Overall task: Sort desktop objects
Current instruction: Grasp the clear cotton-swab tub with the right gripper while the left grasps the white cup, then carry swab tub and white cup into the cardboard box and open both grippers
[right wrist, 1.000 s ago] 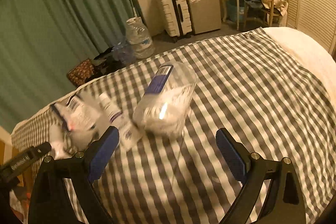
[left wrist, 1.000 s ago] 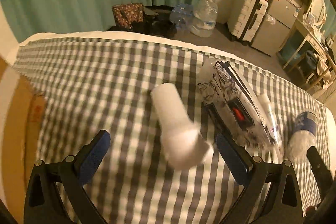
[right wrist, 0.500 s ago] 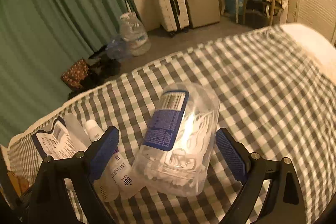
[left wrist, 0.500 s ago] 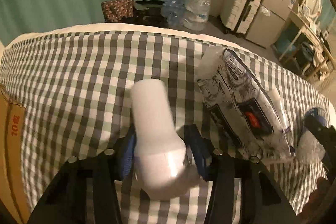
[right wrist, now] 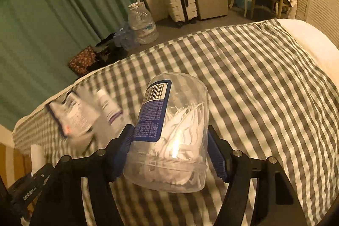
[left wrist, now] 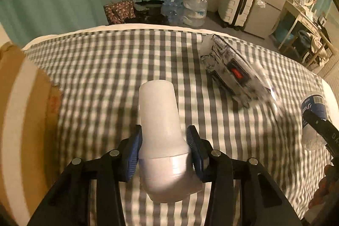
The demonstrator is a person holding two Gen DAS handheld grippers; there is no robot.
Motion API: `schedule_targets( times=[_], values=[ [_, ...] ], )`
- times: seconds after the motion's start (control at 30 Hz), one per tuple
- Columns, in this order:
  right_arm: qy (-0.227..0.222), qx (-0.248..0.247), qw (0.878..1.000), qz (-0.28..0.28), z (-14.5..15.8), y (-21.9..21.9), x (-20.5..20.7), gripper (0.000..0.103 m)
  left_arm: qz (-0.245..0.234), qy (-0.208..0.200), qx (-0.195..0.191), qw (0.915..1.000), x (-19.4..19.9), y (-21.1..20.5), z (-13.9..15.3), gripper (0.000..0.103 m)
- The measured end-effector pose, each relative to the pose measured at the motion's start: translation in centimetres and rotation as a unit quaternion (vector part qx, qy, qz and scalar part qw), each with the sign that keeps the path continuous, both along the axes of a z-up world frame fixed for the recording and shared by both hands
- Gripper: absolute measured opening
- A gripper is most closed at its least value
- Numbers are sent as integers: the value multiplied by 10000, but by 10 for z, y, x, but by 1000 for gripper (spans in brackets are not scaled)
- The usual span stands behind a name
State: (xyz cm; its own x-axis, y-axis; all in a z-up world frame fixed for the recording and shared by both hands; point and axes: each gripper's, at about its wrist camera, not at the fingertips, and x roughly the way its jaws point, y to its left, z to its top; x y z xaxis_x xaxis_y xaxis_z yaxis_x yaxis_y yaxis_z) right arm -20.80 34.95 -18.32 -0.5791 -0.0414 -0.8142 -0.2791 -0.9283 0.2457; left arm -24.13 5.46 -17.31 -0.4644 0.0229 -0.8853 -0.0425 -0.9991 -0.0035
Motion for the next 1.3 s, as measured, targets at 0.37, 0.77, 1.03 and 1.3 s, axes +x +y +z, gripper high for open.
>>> schedule_targets(
  times=[0.37, 0.77, 1.03, 1.3],
  values=[
    [600, -89, 9951, 782, 93, -57, 95, 67, -79, 736, 185, 9971, 74, -39, 110, 44],
    [1115, -32, 9827, 1477, 159, -132, 154, 67, 345, 1391, 329, 9891, 127, -134, 186, 44],
    [1095, 56, 9752, 1921, 163, -180, 160, 67, 809, 1345, -34, 9876, 120, -207, 180, 44],
    [797, 108, 9703, 2283, 142, -214, 146, 67, 1072, 886, 7, 9903, 101, -252, 132, 44]
  ],
)
